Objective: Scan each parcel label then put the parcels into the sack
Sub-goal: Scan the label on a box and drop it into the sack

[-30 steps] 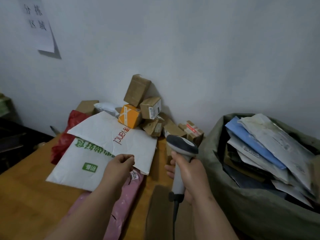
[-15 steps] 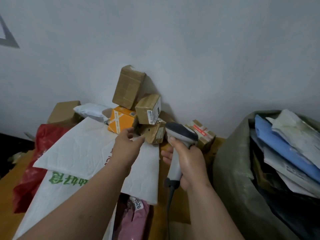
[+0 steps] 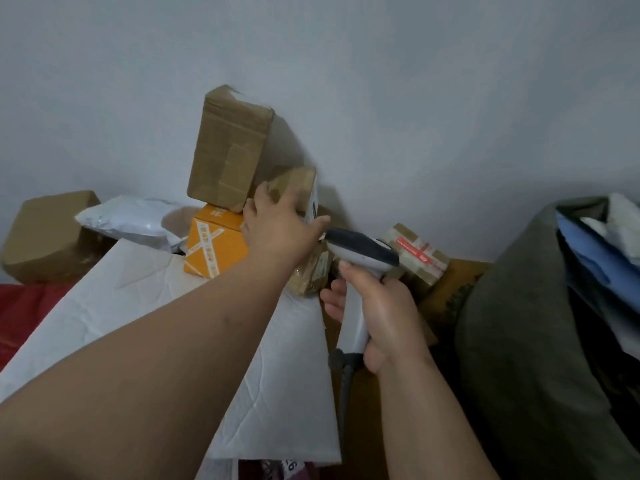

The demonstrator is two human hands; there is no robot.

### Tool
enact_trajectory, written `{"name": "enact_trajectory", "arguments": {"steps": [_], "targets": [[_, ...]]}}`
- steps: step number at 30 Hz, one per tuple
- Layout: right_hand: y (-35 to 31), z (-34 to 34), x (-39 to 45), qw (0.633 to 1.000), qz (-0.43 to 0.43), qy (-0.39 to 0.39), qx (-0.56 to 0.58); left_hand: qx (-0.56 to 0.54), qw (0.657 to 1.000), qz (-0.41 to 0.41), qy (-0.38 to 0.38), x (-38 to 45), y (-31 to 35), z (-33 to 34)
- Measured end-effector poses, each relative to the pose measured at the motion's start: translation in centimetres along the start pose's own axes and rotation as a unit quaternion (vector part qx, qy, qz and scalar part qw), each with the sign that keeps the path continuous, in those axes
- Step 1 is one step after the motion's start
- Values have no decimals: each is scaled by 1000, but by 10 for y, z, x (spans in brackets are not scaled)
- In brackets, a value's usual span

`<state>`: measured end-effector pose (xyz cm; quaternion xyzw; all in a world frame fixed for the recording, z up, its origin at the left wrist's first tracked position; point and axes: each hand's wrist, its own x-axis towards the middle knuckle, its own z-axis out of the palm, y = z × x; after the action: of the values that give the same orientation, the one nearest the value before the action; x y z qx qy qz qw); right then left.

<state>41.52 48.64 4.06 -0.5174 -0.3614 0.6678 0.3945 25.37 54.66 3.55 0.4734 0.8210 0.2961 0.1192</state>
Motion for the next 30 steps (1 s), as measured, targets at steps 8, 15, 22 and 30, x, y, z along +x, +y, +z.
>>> {"name": "enact_trajectory", "arguments": {"steps": [8,15,22,30], "targets": [[3,-3,1,1000,8,10,-3,-70,996,-35,39,10,-12,-2],[-6,-25,-18,999,-11,17,41,-332,932,-121,75,-33,-14,-34],[-24,-56,-67,999,-32,-36,25,-618,758,-205,-29,-134,-16,-52],[-38,-86,-142,972,-87,-155,-154,-669,722,-174,3,-223,7,-79]]}}
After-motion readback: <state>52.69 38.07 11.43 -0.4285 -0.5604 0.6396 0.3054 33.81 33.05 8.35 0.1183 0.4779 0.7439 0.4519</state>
